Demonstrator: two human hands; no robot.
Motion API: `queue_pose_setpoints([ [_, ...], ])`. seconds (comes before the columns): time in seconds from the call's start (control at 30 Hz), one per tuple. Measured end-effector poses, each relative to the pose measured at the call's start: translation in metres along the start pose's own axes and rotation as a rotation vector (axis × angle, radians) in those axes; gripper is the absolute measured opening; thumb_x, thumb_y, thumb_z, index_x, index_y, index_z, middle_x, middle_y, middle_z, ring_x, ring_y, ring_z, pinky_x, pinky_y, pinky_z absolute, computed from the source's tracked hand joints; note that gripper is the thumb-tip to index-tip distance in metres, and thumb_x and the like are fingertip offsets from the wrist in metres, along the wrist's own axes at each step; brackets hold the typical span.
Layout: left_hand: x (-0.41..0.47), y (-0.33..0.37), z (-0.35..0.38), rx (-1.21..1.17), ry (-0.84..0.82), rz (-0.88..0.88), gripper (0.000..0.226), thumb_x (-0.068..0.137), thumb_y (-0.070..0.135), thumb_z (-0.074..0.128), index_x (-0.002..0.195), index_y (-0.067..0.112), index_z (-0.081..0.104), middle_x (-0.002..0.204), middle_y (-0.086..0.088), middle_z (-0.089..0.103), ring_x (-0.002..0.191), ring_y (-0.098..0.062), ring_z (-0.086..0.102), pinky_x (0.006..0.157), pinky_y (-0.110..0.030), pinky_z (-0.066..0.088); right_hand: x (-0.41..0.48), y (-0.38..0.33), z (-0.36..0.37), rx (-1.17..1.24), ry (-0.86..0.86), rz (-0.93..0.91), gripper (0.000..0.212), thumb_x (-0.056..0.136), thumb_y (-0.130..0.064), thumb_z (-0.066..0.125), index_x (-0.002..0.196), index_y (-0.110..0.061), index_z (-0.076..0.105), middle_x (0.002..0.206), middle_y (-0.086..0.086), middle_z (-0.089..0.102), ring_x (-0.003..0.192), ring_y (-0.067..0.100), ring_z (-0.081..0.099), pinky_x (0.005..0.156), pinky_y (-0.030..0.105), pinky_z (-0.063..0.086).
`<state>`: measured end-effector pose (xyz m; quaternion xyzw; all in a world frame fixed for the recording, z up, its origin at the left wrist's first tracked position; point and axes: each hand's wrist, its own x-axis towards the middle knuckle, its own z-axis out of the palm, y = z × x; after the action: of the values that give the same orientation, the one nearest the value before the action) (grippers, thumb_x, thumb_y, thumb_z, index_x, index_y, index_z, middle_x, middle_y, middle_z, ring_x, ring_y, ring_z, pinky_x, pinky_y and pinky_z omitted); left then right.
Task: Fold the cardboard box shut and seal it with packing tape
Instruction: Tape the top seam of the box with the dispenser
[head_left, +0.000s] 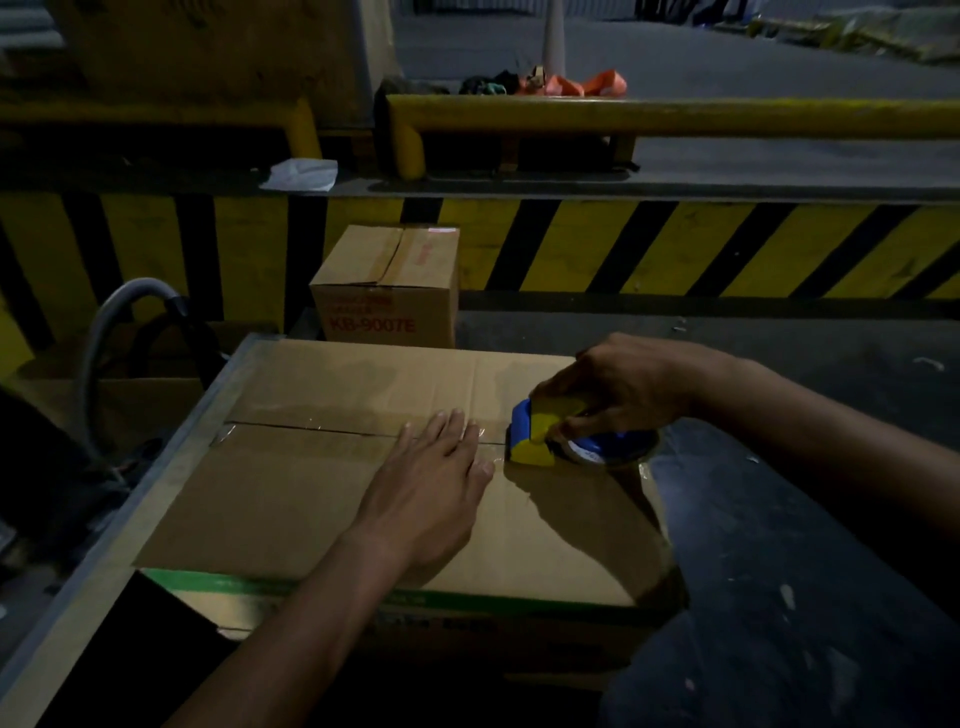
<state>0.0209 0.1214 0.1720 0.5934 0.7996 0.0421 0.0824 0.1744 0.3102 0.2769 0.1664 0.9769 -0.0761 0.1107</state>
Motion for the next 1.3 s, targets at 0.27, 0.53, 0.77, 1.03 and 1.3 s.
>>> queue_pose_setpoints([
  [0.27, -0.007, -0.003, -0.001, -0.022, -0.002, 0.007, 0.062, 0.104, 0.053, 0.005, 0.159, 0.026, 0.000, 0.166, 0.007, -0.007, 0.150, -0.005, -0.014, 0.125, -0.038, -0.002, -0.006, 0.003, -0.007, -0.008, -0.015, -0.025, 0.062, 0.088, -0.059, 0.056, 0.144, -0.035, 0.045, 0.126, -0.003, 0.065, 0.100, 0.015, 0.064, 0.084, 0.030, 0.054],
  [0.53, -0.007, 0.002, -0.007, 0.044, -0.049, -0.005, 0.061, 0.104, 0.049, 0.005, 0.159, 0.023, -0.005, 0.167, 0.003, -0.011, 0.152, -0.012, -0.014, 0.125, -0.044, -0.001, -0.040, 0.039, 0.001, -0.008, -0.013, 0.095, 0.061, 0.090, -0.056, 0.055, 0.146, -0.037, 0.041, 0.104, -0.013, 0.056, 0.078, 0.004, 0.058, 0.063, 0.013, 0.039],
  [0.77, 0.009, 0.046, 0.002, 0.052, -0.089, 0.060, 0.062, 0.104, 0.048, 0.005, 0.158, 0.021, -0.010, 0.166, -0.002, -0.014, 0.151, -0.019, -0.017, 0.124, -0.046, -0.004, -0.037, 0.040, 0.004, -0.010, -0.001, 0.034, 0.061, 0.089, -0.059, 0.053, 0.145, -0.038, 0.040, 0.136, -0.006, 0.056, 0.108, 0.009, 0.057, 0.081, 0.022, 0.045],
  [1.03, 0.009, 0.041, 0.008, -0.008, -0.032, 0.099, 0.061, 0.102, 0.057, 0.000, 0.157, 0.031, -0.010, 0.164, 0.009, -0.018, 0.148, -0.005, -0.022, 0.122, -0.035, -0.010, -0.044, 0.048, 0.001, 0.016, -0.014, 0.081, 0.063, 0.088, -0.059, 0.053, 0.146, -0.040, 0.038, 0.092, -0.024, 0.046, 0.074, 0.002, 0.053, 0.061, 0.014, 0.038],
  [1.3, 0.009, 0.043, 0.003, -0.023, -0.049, 0.112, 0.062, 0.103, 0.055, 0.003, 0.158, 0.029, -0.007, 0.165, 0.007, -0.015, 0.150, -0.007, -0.019, 0.124, -0.037, -0.006, -0.069, 0.075, 0.008, 0.067, 0.001, 0.137, 0.059, 0.087, -0.055, 0.059, 0.142, -0.037, 0.046, 0.101, -0.011, 0.064, 0.077, 0.004, 0.061, 0.059, 0.013, 0.041],
])
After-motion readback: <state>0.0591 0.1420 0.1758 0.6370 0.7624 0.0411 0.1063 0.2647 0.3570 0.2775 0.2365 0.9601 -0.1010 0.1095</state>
